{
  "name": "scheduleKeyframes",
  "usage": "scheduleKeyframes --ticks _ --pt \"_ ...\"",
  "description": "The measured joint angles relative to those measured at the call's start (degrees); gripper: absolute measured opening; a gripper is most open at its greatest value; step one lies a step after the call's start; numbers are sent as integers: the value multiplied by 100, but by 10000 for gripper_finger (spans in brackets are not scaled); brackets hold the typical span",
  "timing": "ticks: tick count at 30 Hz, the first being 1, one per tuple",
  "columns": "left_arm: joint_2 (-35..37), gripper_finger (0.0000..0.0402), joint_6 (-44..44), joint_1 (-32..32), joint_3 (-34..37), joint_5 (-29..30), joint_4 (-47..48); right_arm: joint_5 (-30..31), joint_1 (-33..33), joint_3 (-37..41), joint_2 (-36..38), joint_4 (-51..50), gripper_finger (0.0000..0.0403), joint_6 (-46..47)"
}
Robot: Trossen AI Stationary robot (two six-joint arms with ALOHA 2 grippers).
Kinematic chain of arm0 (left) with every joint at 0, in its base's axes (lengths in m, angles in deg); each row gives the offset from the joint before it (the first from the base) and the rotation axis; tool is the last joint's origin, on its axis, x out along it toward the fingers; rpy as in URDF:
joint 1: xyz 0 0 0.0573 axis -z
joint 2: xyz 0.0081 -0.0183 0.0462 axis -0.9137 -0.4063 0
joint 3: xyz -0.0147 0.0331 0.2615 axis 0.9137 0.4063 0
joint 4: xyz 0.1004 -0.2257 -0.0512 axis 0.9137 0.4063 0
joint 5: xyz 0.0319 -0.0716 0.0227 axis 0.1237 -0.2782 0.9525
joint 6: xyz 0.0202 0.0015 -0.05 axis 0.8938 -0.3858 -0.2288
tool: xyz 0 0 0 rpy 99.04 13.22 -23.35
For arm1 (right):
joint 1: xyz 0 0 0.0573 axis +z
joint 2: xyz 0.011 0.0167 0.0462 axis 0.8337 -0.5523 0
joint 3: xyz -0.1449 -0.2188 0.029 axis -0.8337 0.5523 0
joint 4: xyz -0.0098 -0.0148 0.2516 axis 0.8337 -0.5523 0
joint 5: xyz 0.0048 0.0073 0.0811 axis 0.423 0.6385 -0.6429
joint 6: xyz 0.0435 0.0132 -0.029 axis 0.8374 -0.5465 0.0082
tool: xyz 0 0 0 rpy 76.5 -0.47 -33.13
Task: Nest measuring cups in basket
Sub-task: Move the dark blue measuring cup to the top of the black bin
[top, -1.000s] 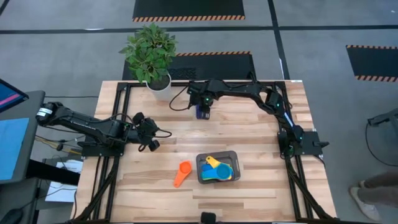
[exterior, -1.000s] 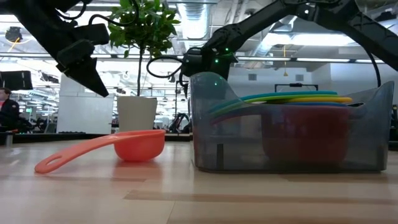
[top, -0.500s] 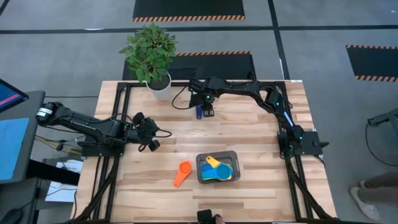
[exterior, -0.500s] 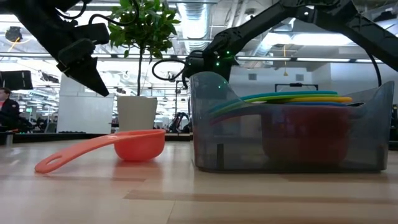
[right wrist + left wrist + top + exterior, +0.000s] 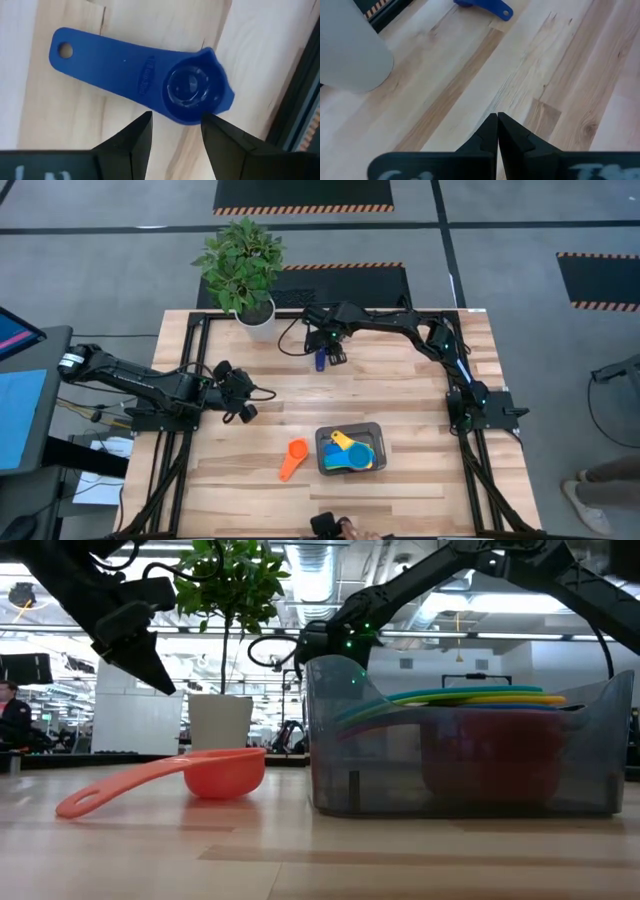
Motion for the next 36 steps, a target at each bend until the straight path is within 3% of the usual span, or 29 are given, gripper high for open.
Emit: scheduleKeyframes --ticks 14,27,36 --pt "0 0 -171 1 0 17 -33 99 -224 0 0 -227 183 -558" --pt "0 0 -308 0 0 15 -31 62 -315 0 0 66 178 -1691" --pt "0 0 -424 2 0 17 -28 -591 -345 0 -2 110 189 -1765"
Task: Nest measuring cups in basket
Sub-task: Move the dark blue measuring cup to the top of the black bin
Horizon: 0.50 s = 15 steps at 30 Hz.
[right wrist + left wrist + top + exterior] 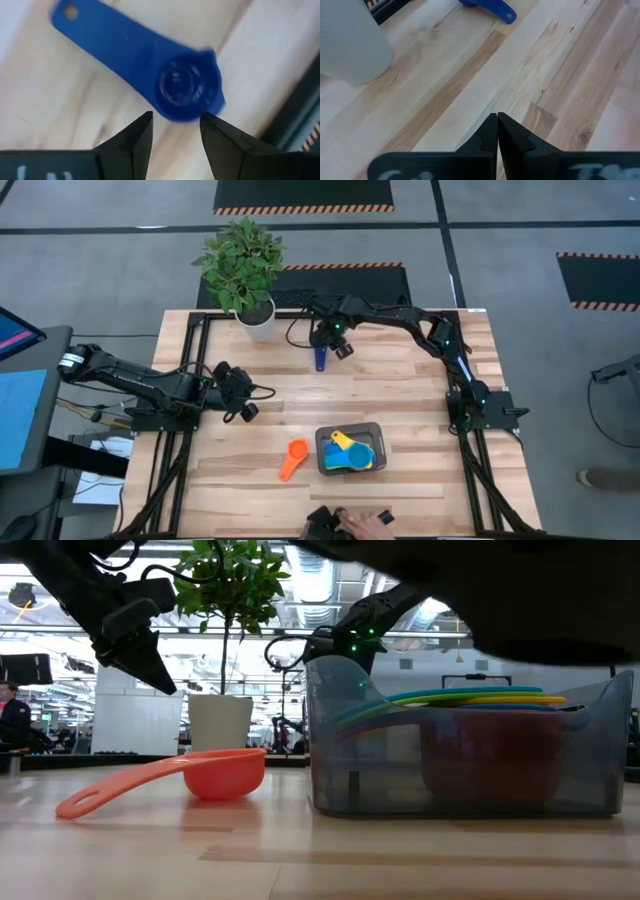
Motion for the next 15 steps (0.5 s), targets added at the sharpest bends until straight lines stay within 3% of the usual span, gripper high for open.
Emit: scheduleKeyframes --ticks 15 --pt "-7 0 -31 0 0 0 2 -218 -35 16 -243 -110 177 157"
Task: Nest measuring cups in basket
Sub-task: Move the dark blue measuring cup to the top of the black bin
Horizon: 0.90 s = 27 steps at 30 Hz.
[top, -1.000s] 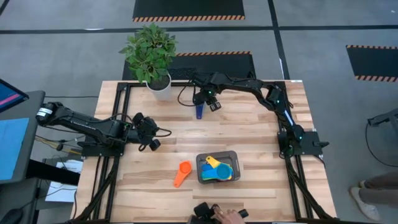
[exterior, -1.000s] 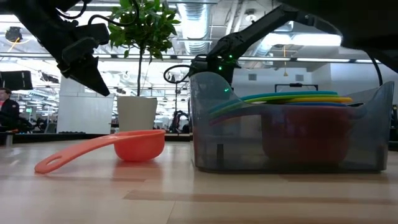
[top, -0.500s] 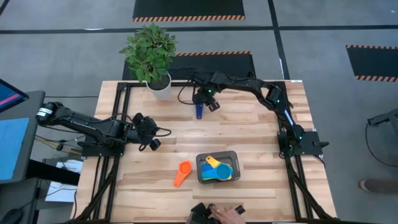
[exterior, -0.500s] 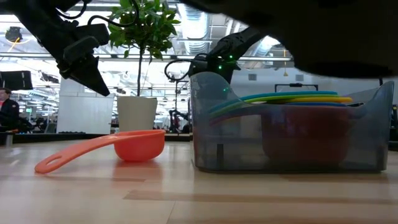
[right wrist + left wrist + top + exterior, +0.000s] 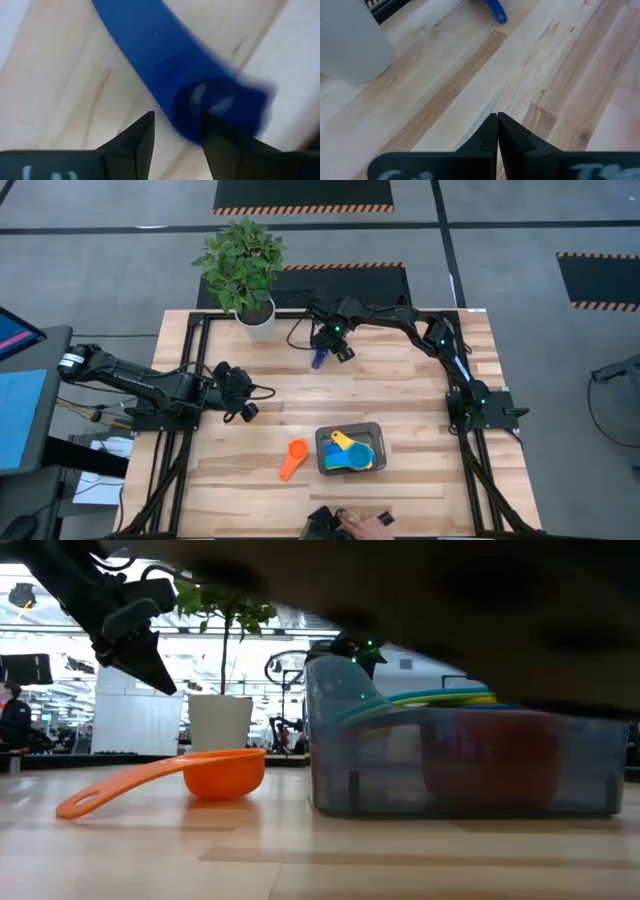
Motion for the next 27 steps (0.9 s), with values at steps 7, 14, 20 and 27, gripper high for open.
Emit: scheduleKeyframes --ticks 7,14,20,27 --pt "-6 0 0 -4 0 11 -4 -2 18 -31 33 206 175 15" --pt "-6 0 0 -7 0 17 -4 2 15 -33 33 278 167 56" --pt "-4 0 -4 -7 0 17 -13 3 20 -33 33 223 156 452" --pt "-4 0 -54 -7 0 17 -15 32 17 -33 33 195 123 1002"
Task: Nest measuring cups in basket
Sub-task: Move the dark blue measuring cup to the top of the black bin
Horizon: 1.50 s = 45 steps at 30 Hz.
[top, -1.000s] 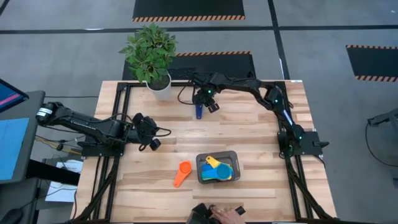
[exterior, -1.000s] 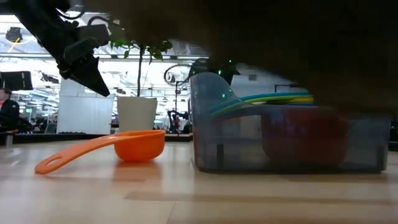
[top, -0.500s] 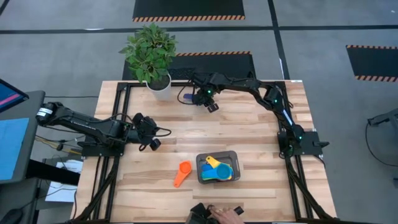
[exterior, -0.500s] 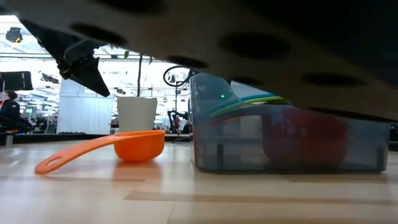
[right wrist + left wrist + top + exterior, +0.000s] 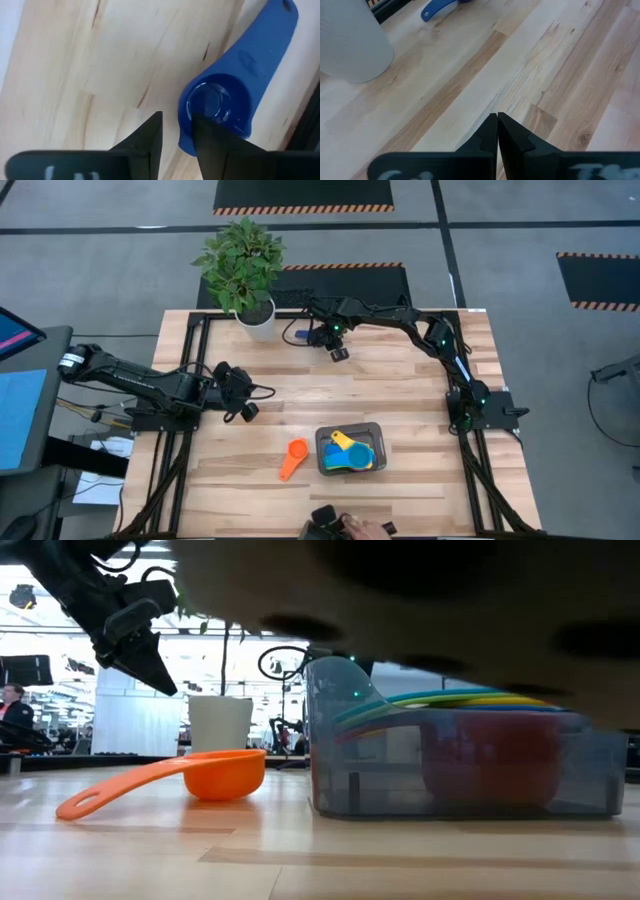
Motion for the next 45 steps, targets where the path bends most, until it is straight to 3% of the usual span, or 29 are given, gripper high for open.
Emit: scheduleKeyframes --ticks 24,30,35,38,45 --pt "0 0 -8 0 0 0 -4 48 22 -130 34 -332 67 1437" --pt "0 0 -8 0 0 0 -4 99 136 -580 45 -742 10 1455" --pt "0 0 -8 0 0 -2 -2 104 341 -734 50 -997 18 1457" --pt "0 0 47 0 0 -2 -2 431 417 -734 50 -1068 17 1453" --pt "0 0 73 0 0 -2 -2 720 93 -671 50 -1424 21 1662"
